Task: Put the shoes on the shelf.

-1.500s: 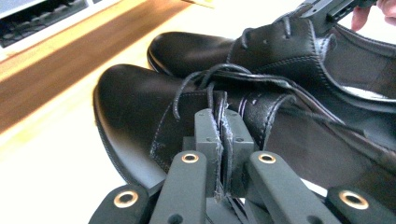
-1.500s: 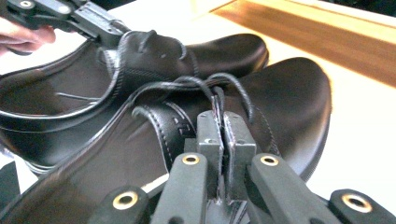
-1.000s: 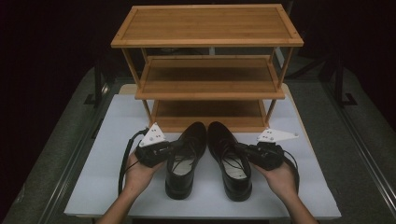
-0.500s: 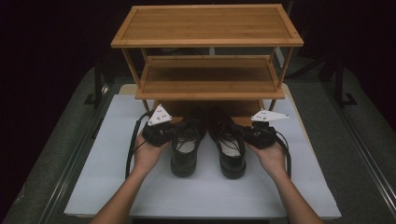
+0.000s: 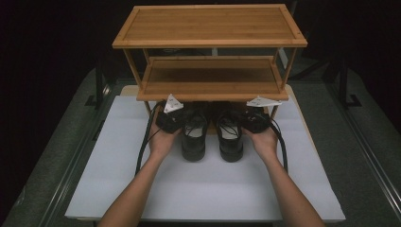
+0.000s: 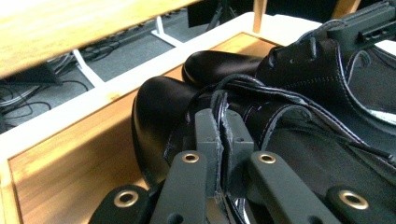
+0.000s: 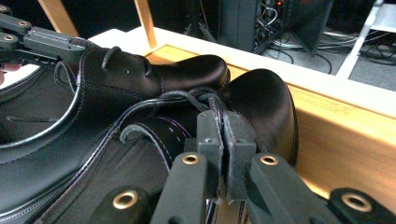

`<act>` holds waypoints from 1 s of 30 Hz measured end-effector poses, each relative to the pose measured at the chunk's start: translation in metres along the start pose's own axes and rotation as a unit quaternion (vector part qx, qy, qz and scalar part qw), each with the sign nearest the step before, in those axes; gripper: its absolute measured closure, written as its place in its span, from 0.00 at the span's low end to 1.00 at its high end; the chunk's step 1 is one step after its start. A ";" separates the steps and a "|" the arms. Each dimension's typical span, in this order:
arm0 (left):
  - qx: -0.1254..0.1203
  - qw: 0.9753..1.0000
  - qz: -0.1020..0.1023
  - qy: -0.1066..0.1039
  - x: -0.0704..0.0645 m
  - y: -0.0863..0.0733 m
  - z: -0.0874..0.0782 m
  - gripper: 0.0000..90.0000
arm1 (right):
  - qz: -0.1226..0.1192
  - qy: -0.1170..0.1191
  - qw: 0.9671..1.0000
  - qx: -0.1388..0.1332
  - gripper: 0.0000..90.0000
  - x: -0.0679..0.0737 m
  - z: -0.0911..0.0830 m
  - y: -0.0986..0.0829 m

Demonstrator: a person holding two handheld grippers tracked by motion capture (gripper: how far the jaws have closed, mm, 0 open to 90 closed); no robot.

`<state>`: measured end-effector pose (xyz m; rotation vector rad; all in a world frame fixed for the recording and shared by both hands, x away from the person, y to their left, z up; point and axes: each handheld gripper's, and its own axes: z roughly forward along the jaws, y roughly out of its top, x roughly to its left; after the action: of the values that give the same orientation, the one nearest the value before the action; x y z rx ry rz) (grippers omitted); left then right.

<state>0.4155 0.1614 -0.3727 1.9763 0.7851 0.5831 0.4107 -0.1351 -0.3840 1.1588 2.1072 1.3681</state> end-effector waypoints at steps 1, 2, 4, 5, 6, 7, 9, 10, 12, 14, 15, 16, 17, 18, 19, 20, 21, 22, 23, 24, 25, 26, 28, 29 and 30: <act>-0.002 1.000 0.001 0.003 0.000 0.000 0.003 0.97 | -0.002 -0.003 1.000 -0.001 0.97 0.000 0.002 0.000; -0.001 1.000 0.003 0.006 0.001 0.000 0.005 0.97 | -0.002 -0.006 1.000 -0.004 0.97 -0.001 0.004 0.001; -0.002 1.000 0.007 0.010 0.001 0.000 0.009 0.97 | 0.000 -0.010 1.000 -0.006 0.97 -0.003 0.009 0.001; -0.004 1.000 0.005 0.011 0.001 0.000 0.010 0.97 | 0.001 -0.012 1.000 -0.008 0.97 -0.004 0.011 0.001; -0.002 1.000 0.006 0.011 0.001 -0.001 0.011 0.97 | 0.001 -0.013 1.000 -0.010 0.97 -0.004 0.012 0.001; -0.001 1.000 0.005 0.010 0.002 -0.002 0.012 0.97 | 0.002 -0.014 1.000 -0.011 0.97 -0.004 0.013 0.001; 0.003 1.000 0.006 0.007 0.002 -0.004 0.013 0.97 | 0.002 -0.013 1.000 -0.012 0.96 -0.004 0.014 0.000; 0.003 1.000 0.002 0.003 0.002 -0.005 0.013 0.97 | 0.003 -0.012 1.000 -0.010 0.96 -0.005 0.014 -0.001; 0.008 1.000 0.001 -0.006 0.003 -0.005 0.013 0.97 | 0.005 -0.008 1.000 -0.007 0.96 -0.006 0.013 -0.002; 0.014 1.000 -0.002 -0.013 0.002 -0.007 0.012 0.96 | 0.003 -0.004 1.000 -0.005 0.96 -0.005 0.012 -0.005; 0.012 1.000 -0.005 -0.018 0.002 -0.007 0.011 0.96 | 0.001 -0.001 1.000 -0.004 0.96 -0.005 0.011 -0.006; 0.013 1.000 -0.004 -0.022 0.001 -0.008 0.010 0.96 | 0.000 -0.001 1.000 -0.005 0.96 -0.004 0.010 -0.008; 0.013 1.000 -0.005 -0.024 0.000 -0.009 0.010 0.95 | -0.001 -0.003 1.000 -0.006 0.96 -0.003 0.009 -0.009; 0.013 1.000 -0.004 -0.023 -0.001 -0.009 0.009 0.94 | -0.002 -0.003 1.000 -0.006 0.94 -0.003 0.009 -0.009; 0.012 1.000 -0.006 -0.023 -0.001 -0.009 0.009 0.93 | 0.001 0.000 1.000 -0.005 0.91 -0.004 0.008 -0.010; 0.012 0.999 -0.010 -0.028 0.001 -0.009 0.008 0.90 | 0.003 0.005 1.000 -0.004 0.88 -0.005 0.008 -0.009; 0.012 0.999 -0.010 -0.028 0.001 -0.009 0.008 0.86 | 0.001 0.008 1.000 -0.003 0.83 -0.005 0.007 -0.009; 0.018 0.999 -0.020 -0.031 0.002 -0.008 0.006 0.82 | 0.002 0.013 1.000 -0.004 0.79 -0.005 0.005 -0.008; 0.021 0.999 -0.020 -0.032 0.003 -0.008 0.005 0.76 | 0.005 0.017 1.000 -0.002 0.75 -0.005 0.004 -0.008; 0.019 0.999 -0.023 -0.037 0.004 -0.009 0.002 0.72 | 0.005 0.018 1.000 0.001 0.71 -0.005 0.002 -0.007; 0.019 0.999 -0.023 -0.037 0.004 -0.009 0.002 0.68 | 0.005 0.018 1.000 0.001 0.71 -0.005 0.002 -0.007; 0.017 0.998 -0.028 -0.051 0.006 -0.008 -0.005 0.62 | 0.000 0.020 1.000 0.007 0.60 -0.004 -0.005 -0.007; 0.009 0.997 -0.022 -0.067 0.007 -0.008 -0.015 0.55 | -0.003 0.022 1.000 0.015 0.52 -0.002 -0.011 -0.008; 0.009 0.997 -0.018 -0.071 0.006 -0.008 -0.019 0.50 | -0.007 0.022 1.000 0.018 0.47 -0.001 -0.015 -0.009; 0.007 0.997 -0.015 -0.073 0.006 -0.009 -0.024 0.47 | -0.009 0.024 0.999 0.020 0.43 0.000 -0.018 -0.010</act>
<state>0.4005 0.1830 -0.3684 1.9914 0.7281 0.4111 0.3943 -0.1475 -0.3842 1.1305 2.1829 1.3636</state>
